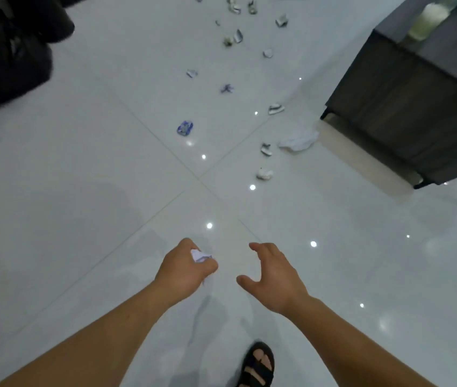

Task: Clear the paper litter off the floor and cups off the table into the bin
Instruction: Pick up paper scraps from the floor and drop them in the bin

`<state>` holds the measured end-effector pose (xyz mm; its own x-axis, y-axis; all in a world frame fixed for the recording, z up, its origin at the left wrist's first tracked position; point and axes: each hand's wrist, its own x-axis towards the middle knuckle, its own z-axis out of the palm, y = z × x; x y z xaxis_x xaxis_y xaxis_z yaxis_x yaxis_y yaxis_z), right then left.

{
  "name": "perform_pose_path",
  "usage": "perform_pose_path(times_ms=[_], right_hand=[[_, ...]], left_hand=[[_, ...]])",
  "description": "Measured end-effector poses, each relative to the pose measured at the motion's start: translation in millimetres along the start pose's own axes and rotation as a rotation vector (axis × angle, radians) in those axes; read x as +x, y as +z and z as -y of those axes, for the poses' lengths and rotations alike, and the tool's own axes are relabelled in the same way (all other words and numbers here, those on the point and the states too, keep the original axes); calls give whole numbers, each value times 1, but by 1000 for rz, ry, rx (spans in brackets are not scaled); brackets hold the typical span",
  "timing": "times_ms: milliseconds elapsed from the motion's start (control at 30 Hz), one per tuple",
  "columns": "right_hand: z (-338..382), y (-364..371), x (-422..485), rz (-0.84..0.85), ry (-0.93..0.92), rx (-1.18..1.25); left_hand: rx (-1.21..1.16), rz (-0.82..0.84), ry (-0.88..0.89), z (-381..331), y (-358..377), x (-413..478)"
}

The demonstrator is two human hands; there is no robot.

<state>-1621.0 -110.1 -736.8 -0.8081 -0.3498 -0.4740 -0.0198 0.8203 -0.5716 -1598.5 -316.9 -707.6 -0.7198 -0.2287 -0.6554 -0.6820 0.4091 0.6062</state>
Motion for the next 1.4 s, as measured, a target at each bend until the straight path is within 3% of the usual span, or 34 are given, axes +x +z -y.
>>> perform_pose_path(times_ms=[333, 700, 1000, 1400], right_hand=[[-21, -133, 58, 20, 104, -245], [-15, -193, 246, 42, 266, -240], [-95, -149, 398, 181, 263, -346], [-240, -13, 550, 319, 104, -520]], left_hand=[[182, 14, 135, -104, -4, 45], [215, 62, 144, -188, -32, 233], [295, 111, 123, -183, 11, 385], [370, 147, 55, -84, 140, 546]])
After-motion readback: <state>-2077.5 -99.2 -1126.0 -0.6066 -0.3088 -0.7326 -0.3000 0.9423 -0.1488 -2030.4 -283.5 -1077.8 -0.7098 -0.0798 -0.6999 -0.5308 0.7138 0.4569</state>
